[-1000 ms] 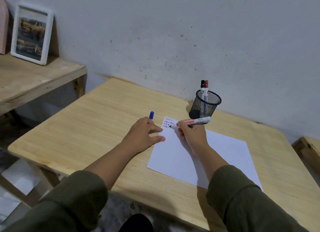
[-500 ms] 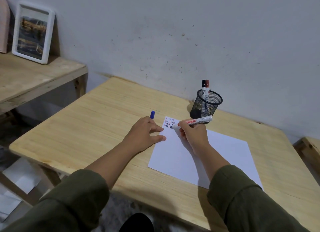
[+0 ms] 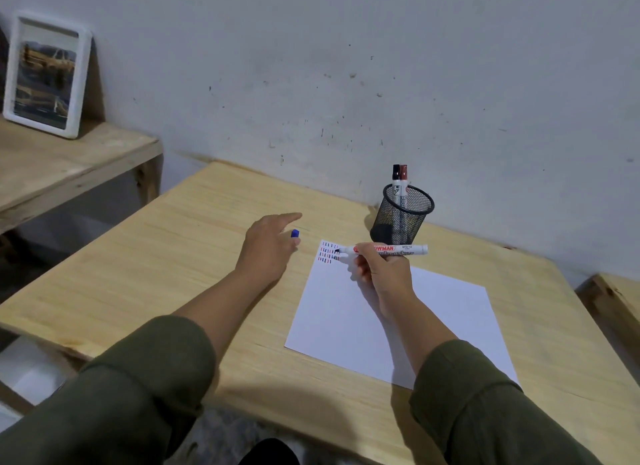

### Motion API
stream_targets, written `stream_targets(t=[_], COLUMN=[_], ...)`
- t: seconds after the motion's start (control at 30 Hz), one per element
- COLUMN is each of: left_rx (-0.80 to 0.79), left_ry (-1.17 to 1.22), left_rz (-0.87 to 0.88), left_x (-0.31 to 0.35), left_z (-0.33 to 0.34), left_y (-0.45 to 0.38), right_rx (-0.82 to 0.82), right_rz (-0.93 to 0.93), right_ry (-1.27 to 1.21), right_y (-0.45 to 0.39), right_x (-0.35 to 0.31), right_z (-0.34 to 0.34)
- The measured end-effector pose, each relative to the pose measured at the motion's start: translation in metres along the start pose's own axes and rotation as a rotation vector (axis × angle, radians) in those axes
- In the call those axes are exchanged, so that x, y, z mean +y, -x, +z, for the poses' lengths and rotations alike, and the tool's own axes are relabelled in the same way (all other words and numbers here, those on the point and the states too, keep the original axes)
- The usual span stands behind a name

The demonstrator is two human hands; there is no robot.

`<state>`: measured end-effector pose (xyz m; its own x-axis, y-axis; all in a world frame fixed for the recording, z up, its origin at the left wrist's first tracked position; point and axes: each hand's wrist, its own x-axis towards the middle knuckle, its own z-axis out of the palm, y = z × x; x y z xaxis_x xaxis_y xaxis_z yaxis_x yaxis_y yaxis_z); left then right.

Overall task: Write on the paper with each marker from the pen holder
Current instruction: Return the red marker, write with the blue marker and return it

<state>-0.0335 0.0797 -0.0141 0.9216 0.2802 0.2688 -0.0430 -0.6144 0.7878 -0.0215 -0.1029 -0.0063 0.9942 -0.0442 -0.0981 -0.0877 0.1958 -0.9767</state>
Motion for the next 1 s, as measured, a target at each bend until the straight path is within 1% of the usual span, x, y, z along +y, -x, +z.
stream_targets(t=[0.1, 0.27, 0.37, 0.47, 0.53, 0.77, 1.0], left_rx=[-0.036, -0.011, 0.024, 0.046, 0.054, -0.007, -0.043], left_ry=[-0.017, 0.059, 0.238, 0.458, 0.561, 0.634, 0.62], left_rz=[-0.029, -0.087, -0.12, -0.166, -0.207, -0.177, -0.142], left_x=[-0.001, -0.001, 0.013, 0.029, 0.037, 0.066, 0.083], left_z=[0.003, 0.007, 0.007, 0.008, 0.009, 0.01, 0.009], left_y=[-0.008, -0.012, -0.01, -0.007, -0.007, -0.001, 0.005], right_rx=[0.001, -0.002, 0.001, -0.019, -0.035, -0.057, -0.047], right_rz=[0.018, 0.069, 0.09, 0.059, 0.036, -0.022, -0.033], right_ry=[-0.011, -0.064, -0.091, -0.072, -0.091, -0.12, -0.112], right_y=[-0.002, -0.003, -0.001, -0.001, -0.003, 0.001, 0.011], right_x=[0.001, 0.0, -0.008, -0.019, -0.028, -0.056, -0.07], right_z=[-0.001, -0.001, -0.001, -0.001, 0.0, -0.005, -0.009])
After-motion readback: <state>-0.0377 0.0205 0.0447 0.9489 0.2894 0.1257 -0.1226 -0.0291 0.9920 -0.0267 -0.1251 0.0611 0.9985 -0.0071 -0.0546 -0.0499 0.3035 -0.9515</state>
